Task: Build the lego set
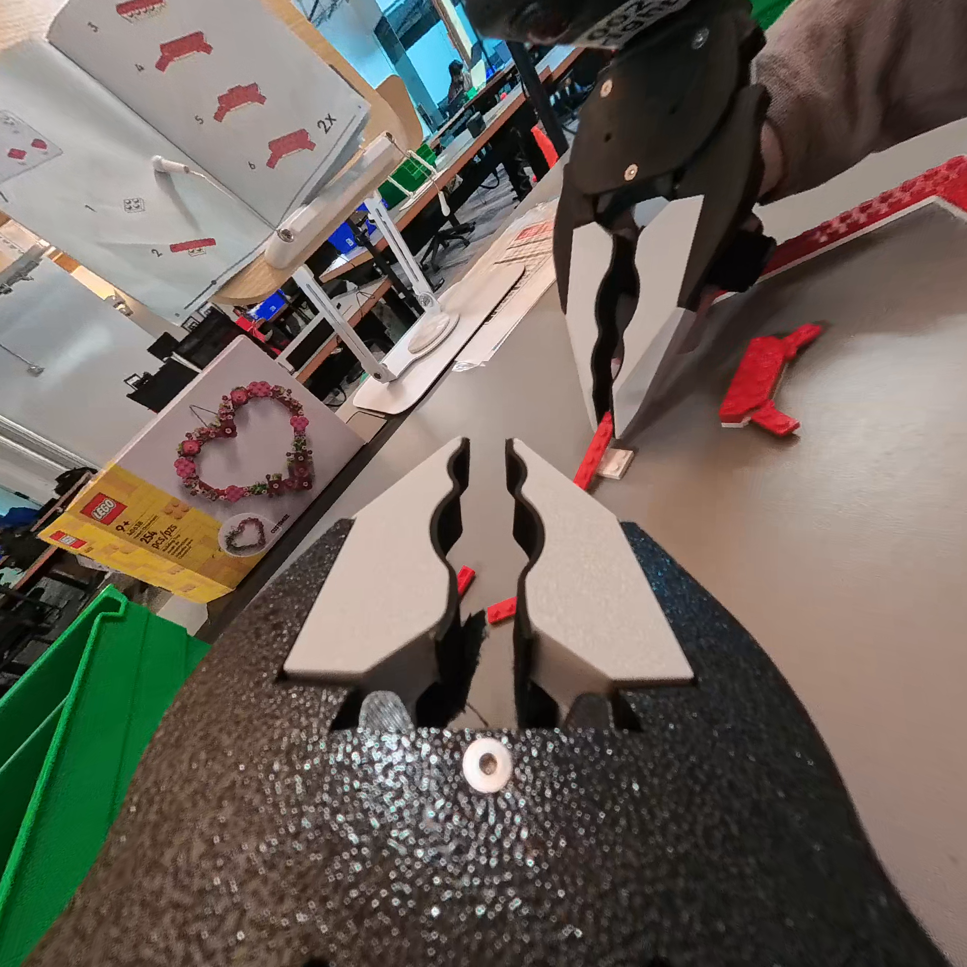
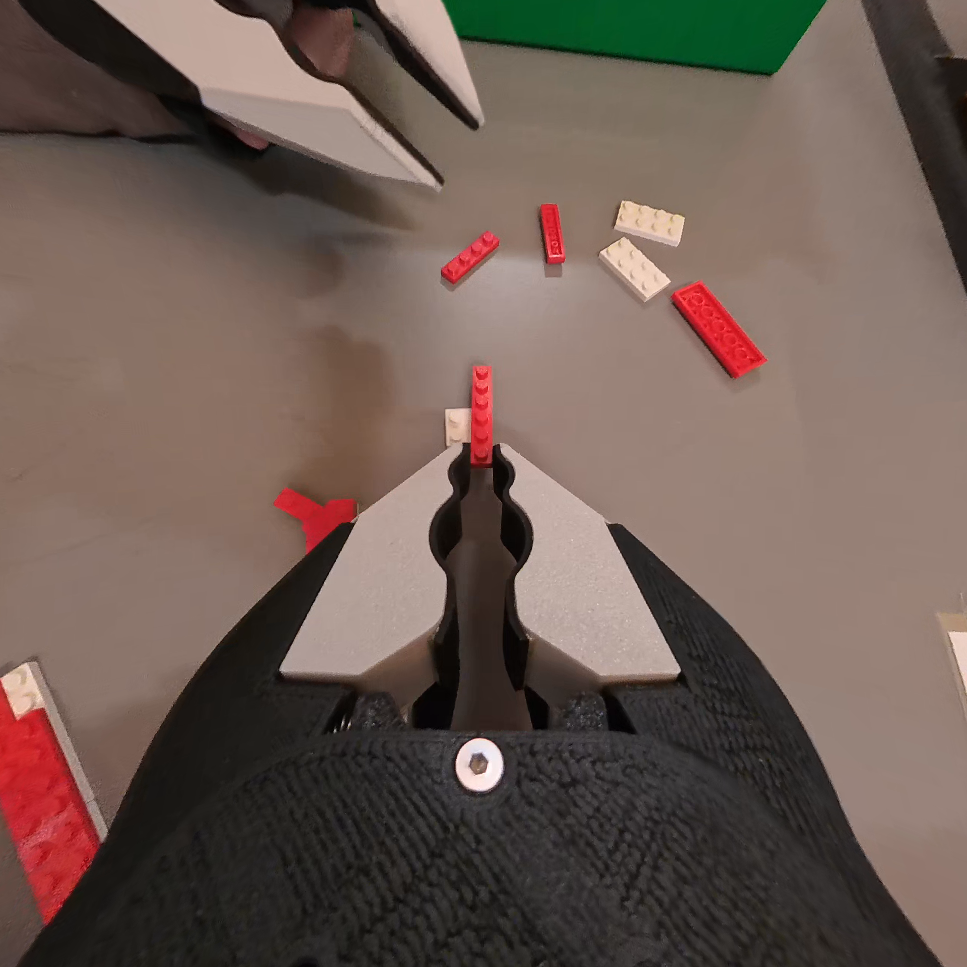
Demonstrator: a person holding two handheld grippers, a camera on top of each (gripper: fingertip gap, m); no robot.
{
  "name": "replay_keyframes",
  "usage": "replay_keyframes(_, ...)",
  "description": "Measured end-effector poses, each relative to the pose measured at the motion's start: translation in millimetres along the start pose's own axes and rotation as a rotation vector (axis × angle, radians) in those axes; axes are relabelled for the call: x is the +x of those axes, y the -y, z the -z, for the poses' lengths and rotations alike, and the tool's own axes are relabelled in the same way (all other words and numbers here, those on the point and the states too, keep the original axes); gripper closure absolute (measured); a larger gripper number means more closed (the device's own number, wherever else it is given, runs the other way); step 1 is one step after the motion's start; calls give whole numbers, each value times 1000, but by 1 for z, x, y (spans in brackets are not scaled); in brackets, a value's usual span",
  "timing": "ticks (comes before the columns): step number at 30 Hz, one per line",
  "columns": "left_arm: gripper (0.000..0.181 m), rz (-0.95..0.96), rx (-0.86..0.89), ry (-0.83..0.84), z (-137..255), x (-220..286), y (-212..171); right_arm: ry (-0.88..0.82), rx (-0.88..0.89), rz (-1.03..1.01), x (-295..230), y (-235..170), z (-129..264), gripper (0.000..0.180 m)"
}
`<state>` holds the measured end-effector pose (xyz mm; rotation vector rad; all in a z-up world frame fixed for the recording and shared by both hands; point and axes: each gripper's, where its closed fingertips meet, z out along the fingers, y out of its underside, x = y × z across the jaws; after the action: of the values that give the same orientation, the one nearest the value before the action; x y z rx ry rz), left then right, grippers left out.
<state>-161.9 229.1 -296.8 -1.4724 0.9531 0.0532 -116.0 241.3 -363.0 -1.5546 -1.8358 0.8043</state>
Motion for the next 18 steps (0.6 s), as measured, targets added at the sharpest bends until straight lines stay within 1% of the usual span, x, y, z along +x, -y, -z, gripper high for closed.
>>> replay_keyframes(18,172,5,-10,-16,-2,2,0,44,-20,7,-1,-5,1,174)
